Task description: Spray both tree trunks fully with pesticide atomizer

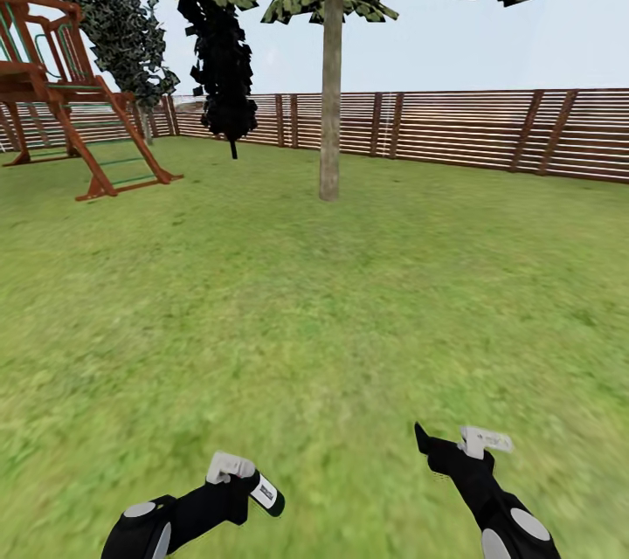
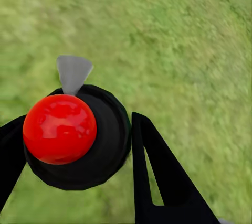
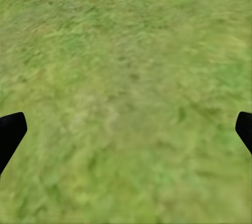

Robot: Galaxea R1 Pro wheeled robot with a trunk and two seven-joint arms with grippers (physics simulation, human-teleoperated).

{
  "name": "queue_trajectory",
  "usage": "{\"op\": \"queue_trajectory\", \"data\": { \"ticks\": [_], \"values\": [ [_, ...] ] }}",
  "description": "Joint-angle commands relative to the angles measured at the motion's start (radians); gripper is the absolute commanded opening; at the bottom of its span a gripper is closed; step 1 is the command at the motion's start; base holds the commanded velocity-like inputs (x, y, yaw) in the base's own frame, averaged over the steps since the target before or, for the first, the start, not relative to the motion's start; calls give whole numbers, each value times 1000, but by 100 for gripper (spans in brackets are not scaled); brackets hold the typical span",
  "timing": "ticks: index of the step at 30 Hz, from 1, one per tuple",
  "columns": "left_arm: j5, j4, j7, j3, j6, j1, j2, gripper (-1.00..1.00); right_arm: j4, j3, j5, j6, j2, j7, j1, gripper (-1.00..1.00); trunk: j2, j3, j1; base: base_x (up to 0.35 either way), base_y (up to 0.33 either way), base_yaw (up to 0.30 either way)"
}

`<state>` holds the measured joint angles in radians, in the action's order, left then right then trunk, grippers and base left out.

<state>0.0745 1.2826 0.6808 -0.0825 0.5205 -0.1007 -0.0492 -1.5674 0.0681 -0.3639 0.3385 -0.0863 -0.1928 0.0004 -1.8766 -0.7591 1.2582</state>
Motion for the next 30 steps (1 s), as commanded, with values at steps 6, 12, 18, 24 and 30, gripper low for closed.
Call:
{"op": "queue_trajectory", "data": {
  "ticks": [6, 12, 18, 24, 30],
  "values": [
    [8, 1, 7, -3, 4, -1, -1, -100, -6, 2, -10, 2, -1, -10, 0, 100, 0, -1, 1, 342, 0, 0],
    [8, 1, 8, -3, 4, -1, -1, -100, -6, 2, -10, 2, -1, -10, 0, 100, 0, -1, 1, 342, 0, 0],
    [8, 1, 7, -3, 4, -1, -1, -100, -6, 2, -10, 2, -1, -10, 0, 100, 0, -1, 1, 342, 0, 0],
    [8, 1, 8, -3, 4, -1, -1, -100, -7, 2, -10, 2, -1, -10, 0, 100, 0, -1, 1, 342, 0, 0],
    [8, 1, 8, -3, 4, -1, -1, -100, -12, 2, -10, 8, -1, -10, 0, 100, 0, -1, 1, 342, 0, 0]
  ]
}}
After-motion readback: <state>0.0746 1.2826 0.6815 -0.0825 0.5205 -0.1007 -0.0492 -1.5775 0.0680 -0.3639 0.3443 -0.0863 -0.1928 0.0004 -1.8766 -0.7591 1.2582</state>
